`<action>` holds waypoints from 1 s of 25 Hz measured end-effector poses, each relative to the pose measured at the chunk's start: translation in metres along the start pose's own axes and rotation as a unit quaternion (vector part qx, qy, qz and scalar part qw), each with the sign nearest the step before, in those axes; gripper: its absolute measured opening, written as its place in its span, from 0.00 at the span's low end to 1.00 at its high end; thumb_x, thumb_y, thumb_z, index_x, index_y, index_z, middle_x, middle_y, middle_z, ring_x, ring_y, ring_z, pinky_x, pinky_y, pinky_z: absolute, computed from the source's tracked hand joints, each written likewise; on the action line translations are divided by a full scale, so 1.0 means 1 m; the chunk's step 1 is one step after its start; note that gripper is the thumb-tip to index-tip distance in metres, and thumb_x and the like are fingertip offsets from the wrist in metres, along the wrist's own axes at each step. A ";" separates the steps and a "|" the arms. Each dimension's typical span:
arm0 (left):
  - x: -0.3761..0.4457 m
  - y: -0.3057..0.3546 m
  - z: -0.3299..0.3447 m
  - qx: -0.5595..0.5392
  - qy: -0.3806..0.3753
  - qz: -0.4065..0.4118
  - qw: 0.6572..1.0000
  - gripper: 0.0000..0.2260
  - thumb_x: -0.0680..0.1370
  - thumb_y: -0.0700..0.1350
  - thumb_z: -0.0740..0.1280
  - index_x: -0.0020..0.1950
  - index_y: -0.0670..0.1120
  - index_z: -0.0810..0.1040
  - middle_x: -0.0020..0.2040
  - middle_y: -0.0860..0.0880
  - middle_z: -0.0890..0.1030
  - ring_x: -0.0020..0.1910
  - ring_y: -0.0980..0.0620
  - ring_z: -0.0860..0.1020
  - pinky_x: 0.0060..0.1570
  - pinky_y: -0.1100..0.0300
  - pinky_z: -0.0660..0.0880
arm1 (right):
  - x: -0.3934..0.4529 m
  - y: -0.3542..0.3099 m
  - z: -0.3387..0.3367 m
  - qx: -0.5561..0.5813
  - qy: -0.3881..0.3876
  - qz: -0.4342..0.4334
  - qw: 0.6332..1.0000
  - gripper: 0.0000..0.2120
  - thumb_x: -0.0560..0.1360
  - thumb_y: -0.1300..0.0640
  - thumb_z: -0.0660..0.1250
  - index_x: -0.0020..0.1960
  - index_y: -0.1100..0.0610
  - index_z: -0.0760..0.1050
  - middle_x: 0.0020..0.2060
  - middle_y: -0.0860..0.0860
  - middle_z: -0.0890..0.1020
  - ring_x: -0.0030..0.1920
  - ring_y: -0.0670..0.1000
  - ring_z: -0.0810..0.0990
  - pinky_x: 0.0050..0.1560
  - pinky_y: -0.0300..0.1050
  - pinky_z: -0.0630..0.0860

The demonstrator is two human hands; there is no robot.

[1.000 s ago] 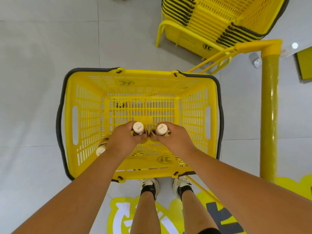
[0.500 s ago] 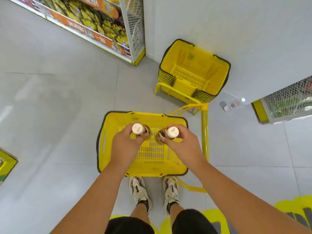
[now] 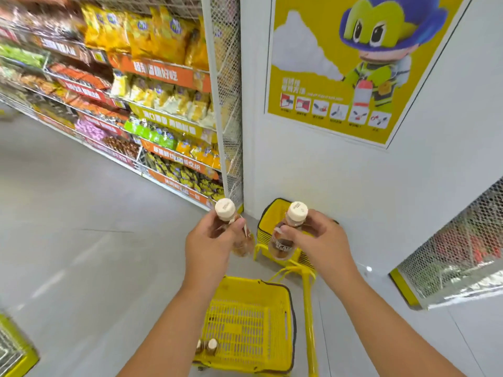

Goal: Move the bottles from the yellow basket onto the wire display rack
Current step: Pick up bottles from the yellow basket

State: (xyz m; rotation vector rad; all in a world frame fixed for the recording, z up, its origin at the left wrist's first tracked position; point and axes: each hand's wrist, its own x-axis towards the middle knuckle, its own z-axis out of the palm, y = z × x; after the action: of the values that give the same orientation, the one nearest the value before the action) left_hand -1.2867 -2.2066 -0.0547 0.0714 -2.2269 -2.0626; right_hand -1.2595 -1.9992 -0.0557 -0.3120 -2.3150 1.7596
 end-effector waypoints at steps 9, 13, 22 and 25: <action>-0.005 0.111 -0.036 -0.005 0.003 0.058 0.998 0.14 0.74 0.37 0.76 0.56 0.52 0.84 0.41 0.61 0.86 0.41 0.66 0.82 0.40 0.76 0.72 | 0.015 -0.116 -0.020 -0.006 -0.091 -0.097 0.991 0.11 0.69 0.54 0.81 0.49 0.44 0.86 0.44 0.43 0.88 0.49 0.46 0.86 0.57 0.54 0.82; -0.007 0.144 -0.072 0.023 0.046 0.072 0.996 0.14 0.72 0.39 0.77 0.55 0.52 0.85 0.42 0.61 0.86 0.41 0.65 0.82 0.40 0.76 0.72 | 0.025 -0.157 -0.002 0.007 -0.128 -0.120 0.984 0.12 0.69 0.54 0.81 0.51 0.45 0.86 0.43 0.43 0.88 0.46 0.44 0.86 0.49 0.43 0.80; -0.046 0.167 -0.228 0.050 0.181 0.087 0.978 0.12 0.72 0.42 0.78 0.55 0.50 0.86 0.45 0.57 0.87 0.38 0.69 0.81 0.36 0.77 0.71 | -0.016 -0.237 0.130 0.046 -0.266 -0.173 0.947 0.10 0.70 0.57 0.80 0.50 0.49 0.87 0.44 0.47 0.89 0.50 0.50 0.88 0.56 0.51 0.82; -0.075 0.164 -0.309 0.055 0.218 0.071 0.972 0.14 0.72 0.47 0.79 0.57 0.51 0.86 0.47 0.57 0.87 0.48 0.61 0.84 0.45 0.70 0.76 | -0.060 -0.263 0.199 0.064 -0.309 -0.181 0.931 0.09 0.71 0.60 0.80 0.50 0.53 0.87 0.44 0.51 0.89 0.48 0.51 0.88 0.54 0.48 0.81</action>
State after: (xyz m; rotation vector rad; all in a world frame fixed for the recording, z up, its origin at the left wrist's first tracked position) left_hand -1.1728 -2.4925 0.1285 0.3300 -2.0056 -1.6542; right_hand -1.2708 -2.2689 0.1428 0.7531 -2.3890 1.9858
